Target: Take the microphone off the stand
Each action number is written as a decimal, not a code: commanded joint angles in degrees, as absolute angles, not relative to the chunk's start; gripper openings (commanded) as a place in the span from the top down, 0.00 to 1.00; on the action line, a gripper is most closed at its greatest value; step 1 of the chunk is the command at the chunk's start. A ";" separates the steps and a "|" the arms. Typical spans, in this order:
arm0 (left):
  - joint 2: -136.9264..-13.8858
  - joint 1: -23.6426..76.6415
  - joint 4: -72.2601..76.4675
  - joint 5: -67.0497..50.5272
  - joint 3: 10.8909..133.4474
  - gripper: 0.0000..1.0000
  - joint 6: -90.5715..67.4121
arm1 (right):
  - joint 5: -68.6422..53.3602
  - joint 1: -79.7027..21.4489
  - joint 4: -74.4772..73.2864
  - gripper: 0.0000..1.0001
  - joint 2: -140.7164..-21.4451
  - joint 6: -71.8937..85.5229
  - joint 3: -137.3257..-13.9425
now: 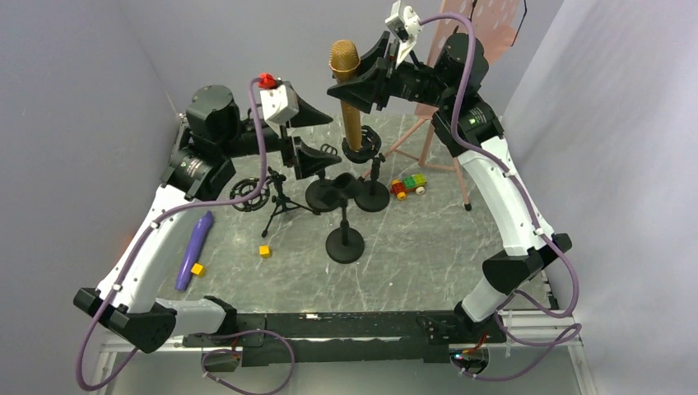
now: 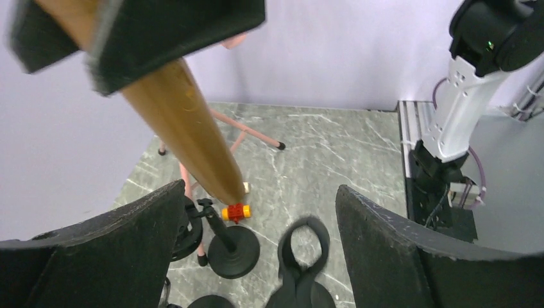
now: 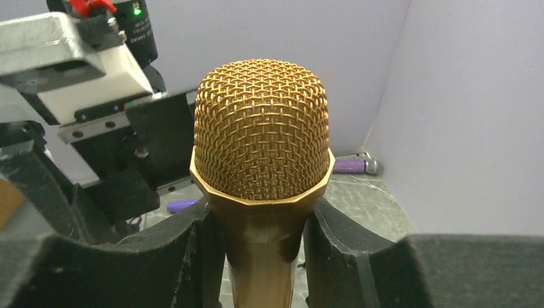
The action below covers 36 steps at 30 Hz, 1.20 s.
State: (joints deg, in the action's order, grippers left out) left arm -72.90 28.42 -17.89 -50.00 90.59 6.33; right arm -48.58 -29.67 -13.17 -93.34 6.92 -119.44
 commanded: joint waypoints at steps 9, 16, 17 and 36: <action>-76.02 26.45 -6.40 -50.37 92.06 0.09 -10.69 | -53.78 -30.76 7.35 1.00 -94.07 21.29 -117.21; -77.20 27.03 -4.78 -52.31 95.67 0.14 -11.86 | -53.96 -33.27 8.57 1.00 -95.47 21.13 -116.90; -77.11 27.00 -4.61 -52.81 95.44 0.17 -11.50 | -53.88 -33.42 8.75 1.00 -95.63 21.25 -116.87; -65.43 11.41 -27.26 -44.42 90.85 1.00 11.52 | -54.11 -30.26 -2.73 0.00 -90.35 11.26 -116.31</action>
State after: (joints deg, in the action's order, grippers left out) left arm -71.64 16.73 -15.68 -52.97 89.73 -0.80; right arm -53.65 -32.53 1.50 -96.05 16.49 -117.03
